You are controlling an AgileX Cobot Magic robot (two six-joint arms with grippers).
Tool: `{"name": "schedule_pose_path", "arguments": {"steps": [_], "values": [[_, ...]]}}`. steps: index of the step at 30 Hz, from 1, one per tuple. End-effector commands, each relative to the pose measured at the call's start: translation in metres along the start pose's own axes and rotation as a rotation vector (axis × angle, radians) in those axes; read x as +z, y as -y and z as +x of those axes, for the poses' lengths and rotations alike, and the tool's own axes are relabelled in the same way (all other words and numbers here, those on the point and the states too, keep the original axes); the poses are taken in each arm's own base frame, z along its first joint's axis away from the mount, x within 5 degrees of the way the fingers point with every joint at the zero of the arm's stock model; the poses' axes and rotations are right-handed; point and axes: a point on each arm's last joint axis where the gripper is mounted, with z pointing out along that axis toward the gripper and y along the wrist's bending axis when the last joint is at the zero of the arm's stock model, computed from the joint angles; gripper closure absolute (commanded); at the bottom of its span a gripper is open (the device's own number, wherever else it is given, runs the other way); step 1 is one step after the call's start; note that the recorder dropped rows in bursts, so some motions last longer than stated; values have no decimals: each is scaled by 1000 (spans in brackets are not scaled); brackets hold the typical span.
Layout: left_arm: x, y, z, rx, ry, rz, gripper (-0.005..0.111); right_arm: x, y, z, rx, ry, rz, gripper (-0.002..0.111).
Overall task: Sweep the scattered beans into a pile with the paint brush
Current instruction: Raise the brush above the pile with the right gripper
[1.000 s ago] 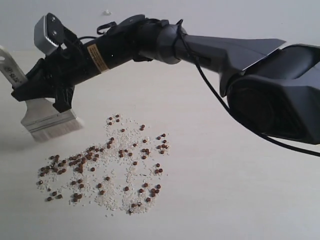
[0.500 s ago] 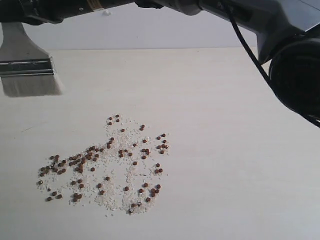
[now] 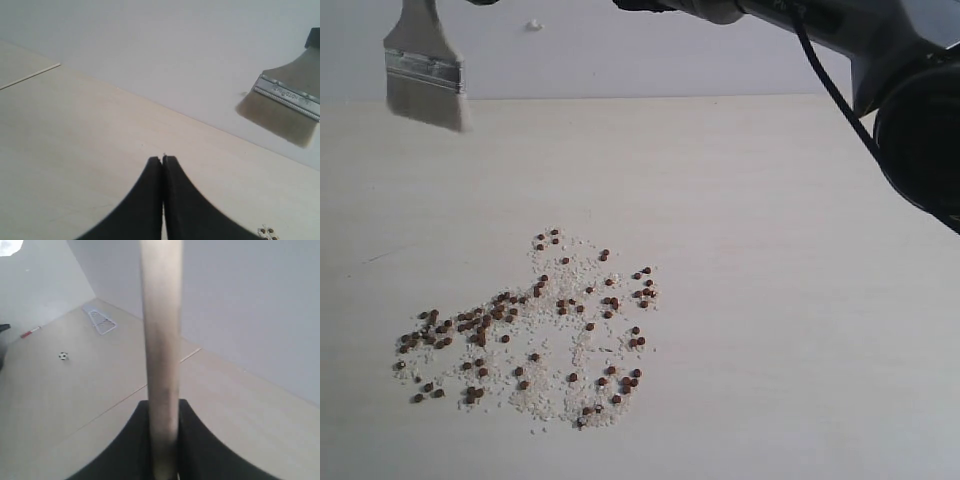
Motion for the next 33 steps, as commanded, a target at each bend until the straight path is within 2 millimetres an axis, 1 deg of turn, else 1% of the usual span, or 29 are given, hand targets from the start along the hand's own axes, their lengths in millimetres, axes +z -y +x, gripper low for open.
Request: {"name": "schedule_pose_path", "arguments": {"steps": [1, 2, 4, 8, 11, 12, 14, 17, 20, 22, 26, 27, 29, 32, 33], "values": [[0, 0, 1, -6, 3, 9, 107, -6, -9, -6, -317, -1, -66, 108], [0, 0, 1, -6, 3, 9, 107, -6, -9, -6, -317, -1, -67, 108], [0, 0, 1, -4, 4, 8, 107, -6, -7, -8, -387, 9, -43, 108], [0, 0, 1, -4, 4, 8, 107, -6, -7, -8, -784, 18, -38, 108], [0, 0, 1, -4, 4, 8, 107, -4, -2, -5, -913, 13, -7, 108], [0, 0, 1, -4, 4, 8, 107, 1, 5, 0, -985, 0, 61, 108], [0, 0, 1, -4, 4, 8, 107, 8, 8, 8, -1068, -21, 117, 108], [0, 0, 1, -4, 4, 8, 107, 15, 4, 20, -1066, -46, 121, 108], [0, 0, 1, -4, 4, 8, 107, 23, -3, 36, -1098, -92, 169, 108], [0, 0, 1, -4, 4, 8, 107, 27, -4, 49, -1142, -140, 230, 108], [0, 0, 1, -4, 4, 8, 107, 29, -6, 68, -1133, -223, 430, 108], [0, 0, 1, -4, 4, 8, 107, 28, -8, 72, -1081, -237, 493, 108], [0, 0, 1, -4, 4, 8, 107, 25, -14, 77, -955, -259, 562, 108], [0, 0, 1, -4, 4, 8, 107, 21, -29, 76, -819, -306, 599, 108], [0, 0, 1, -4, 4, 8, 107, 18, -35, 74, -736, -317, 592, 108]]}}
